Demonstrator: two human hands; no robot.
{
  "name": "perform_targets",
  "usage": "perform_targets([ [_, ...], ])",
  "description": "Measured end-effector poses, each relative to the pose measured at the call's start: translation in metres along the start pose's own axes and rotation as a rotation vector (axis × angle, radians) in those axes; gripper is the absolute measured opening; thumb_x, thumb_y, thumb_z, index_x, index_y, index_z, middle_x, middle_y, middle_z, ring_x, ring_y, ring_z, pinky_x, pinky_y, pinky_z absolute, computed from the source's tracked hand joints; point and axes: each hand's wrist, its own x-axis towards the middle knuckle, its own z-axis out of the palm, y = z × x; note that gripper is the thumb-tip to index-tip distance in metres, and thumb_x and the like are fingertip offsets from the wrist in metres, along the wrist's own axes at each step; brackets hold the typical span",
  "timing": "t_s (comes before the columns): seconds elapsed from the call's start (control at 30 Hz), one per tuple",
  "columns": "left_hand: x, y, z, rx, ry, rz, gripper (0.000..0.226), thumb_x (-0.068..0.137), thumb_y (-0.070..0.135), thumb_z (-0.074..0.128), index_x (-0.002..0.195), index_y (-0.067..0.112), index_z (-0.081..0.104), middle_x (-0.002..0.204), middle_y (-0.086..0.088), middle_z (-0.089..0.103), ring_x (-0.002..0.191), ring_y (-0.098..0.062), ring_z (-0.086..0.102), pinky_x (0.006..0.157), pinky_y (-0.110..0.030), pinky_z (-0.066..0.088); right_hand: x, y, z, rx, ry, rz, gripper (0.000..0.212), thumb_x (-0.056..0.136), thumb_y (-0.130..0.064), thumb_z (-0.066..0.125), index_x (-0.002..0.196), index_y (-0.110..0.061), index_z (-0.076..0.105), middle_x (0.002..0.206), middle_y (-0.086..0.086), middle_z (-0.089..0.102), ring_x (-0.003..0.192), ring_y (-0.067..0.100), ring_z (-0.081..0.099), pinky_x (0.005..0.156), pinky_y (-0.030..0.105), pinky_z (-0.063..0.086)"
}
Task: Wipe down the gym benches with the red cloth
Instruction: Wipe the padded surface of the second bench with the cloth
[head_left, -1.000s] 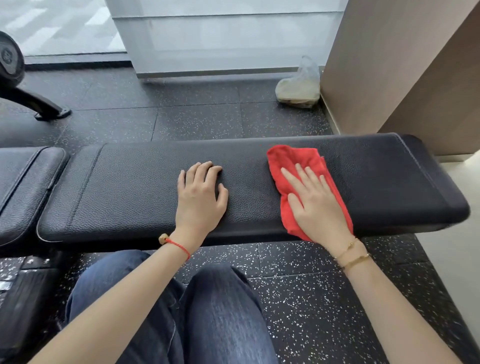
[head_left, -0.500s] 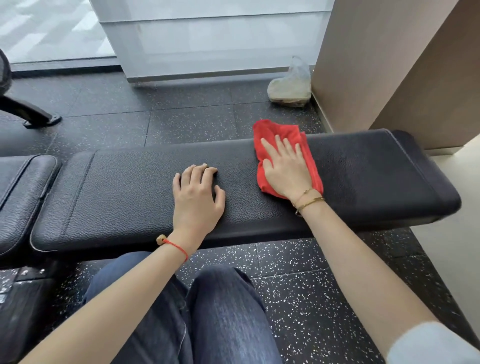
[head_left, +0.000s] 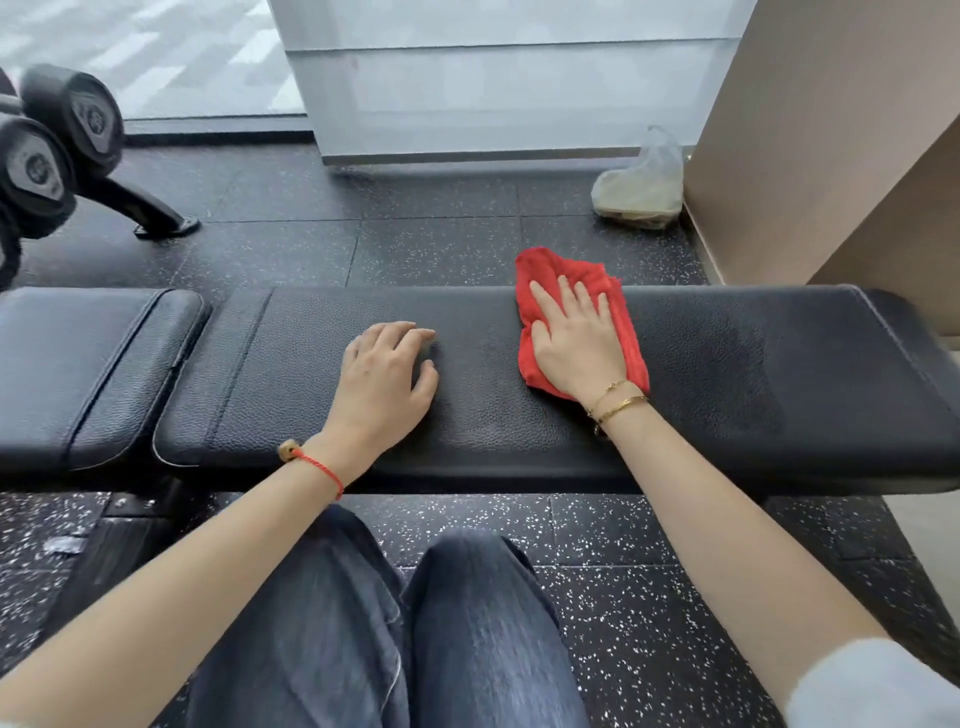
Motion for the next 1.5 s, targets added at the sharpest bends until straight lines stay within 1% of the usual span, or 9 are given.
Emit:
perform_targets([
  [0.23,-0.018,-0.062,-0.015,0.082,0.051,-0.097,0.044,0.094,0.026,0.046,0.134,0.012,0.058,0.141,-0.012,0.054,0.133,-0.033,0.046,0.112,-0.051,0.033,-0.012,-0.088,0.014,0.006,-0.059,-0.337,0.056,0.099,-0.032,0.034,0.154,-0.03,0.022,0.163,0.006,0.015,0.15,0.024,0.013,0.123,0.042,0.001],
  [0.37,-0.02,-0.066,-0.008,0.065,0.12,-0.141,0.039,0.095,0.019,0.054,0.133,0.012,0.058,0.14,-0.01,0.054,0.132,-0.032,0.046,0.113,-0.053,0.031,-0.044,-0.073,0.012,0.044,-0.1,-0.49,0.056,0.099,-0.032,0.037,0.153,-0.033,0.023,0.163,0.001,0.018,0.15,0.021,0.014,0.123,0.039,0.004],
  [0.53,-0.019,-0.063,-0.004,0.054,0.162,-0.166,0.043,0.091,0.026,0.048,0.131,0.013,0.059,0.138,-0.008,0.055,0.131,-0.031,0.046,0.114,-0.051,0.03,-0.015,-0.011,0.002,-0.009,-0.04,-0.245,0.055,0.099,-0.03,0.039,0.152,-0.03,0.028,0.161,0.005,0.023,0.148,0.025,0.02,0.122,0.042,0.008],
  [0.63,-0.019,-0.063,-0.004,0.04,0.184,-0.174,0.042,0.09,0.025,0.051,0.13,0.015,0.06,0.136,-0.006,0.057,0.131,-0.029,0.046,0.115,-0.049,0.029,0.022,-0.017,0.002,-0.028,-0.048,-0.084,0.055,0.099,-0.031,0.036,0.153,-0.028,0.025,0.162,0.009,0.02,0.149,0.026,0.018,0.122,0.044,0.005],
  [0.87,-0.019,-0.065,-0.003,0.023,0.199,-0.181,0.04,0.09,0.024,0.055,0.129,0.017,0.061,0.136,-0.004,0.057,0.132,-0.025,0.047,0.115,-0.05,0.03,0.003,-0.102,0.018,-0.016,-0.083,-0.367,0.057,0.098,-0.033,0.035,0.154,-0.028,0.023,0.163,0.007,0.017,0.15,0.024,0.016,0.123,0.042,0.003],
  [1.0,-0.019,-0.066,-0.003,0.011,0.207,-0.176,0.042,0.089,0.026,0.051,0.129,0.017,0.061,0.137,-0.004,0.058,0.131,-0.026,0.047,0.115,-0.05,0.03,-0.049,-0.097,0.016,0.01,-0.09,-0.493,0.058,0.098,-0.033,0.035,0.154,-0.031,0.021,0.163,0.003,0.017,0.15,0.021,0.015,0.123,0.041,0.004],
  [1.13,-0.02,-0.067,-0.003,0.015,0.207,-0.172,0.041,0.09,0.025,0.052,0.129,0.017,0.061,0.137,-0.004,0.058,0.131,-0.026,0.047,0.115,-0.05,0.03,-0.066,-0.047,0.005,0.047,-0.083,-0.406,0.057,0.097,-0.03,0.038,0.153,-0.031,0.025,0.162,0.002,0.021,0.15,0.021,0.017,0.123,0.039,0.006],
  [1.33,-0.02,-0.066,-0.001,0.027,0.213,-0.175,0.039,0.091,0.023,0.055,0.13,0.017,0.06,0.138,-0.004,0.057,0.133,-0.025,0.046,0.116,-0.048,0.028,-0.01,0.002,-0.002,-0.069,-0.004,-0.039,0.057,0.099,-0.027,0.038,0.154,-0.026,0.024,0.161,0.012,0.021,0.148,0.028,0.02,0.122,0.046,0.007],
  [1.5,-0.021,-0.065,-0.001,0.03,0.217,-0.179,0.039,0.092,0.022,0.055,0.13,0.016,0.06,0.138,-0.004,0.057,0.133,-0.026,0.045,0.117,-0.048,0.028,0.003,-0.047,0.008,-0.061,-0.036,-0.163,0.058,0.099,-0.031,0.035,0.155,-0.027,0.021,0.162,0.011,0.016,0.149,0.027,0.017,0.122,0.044,0.004],
])
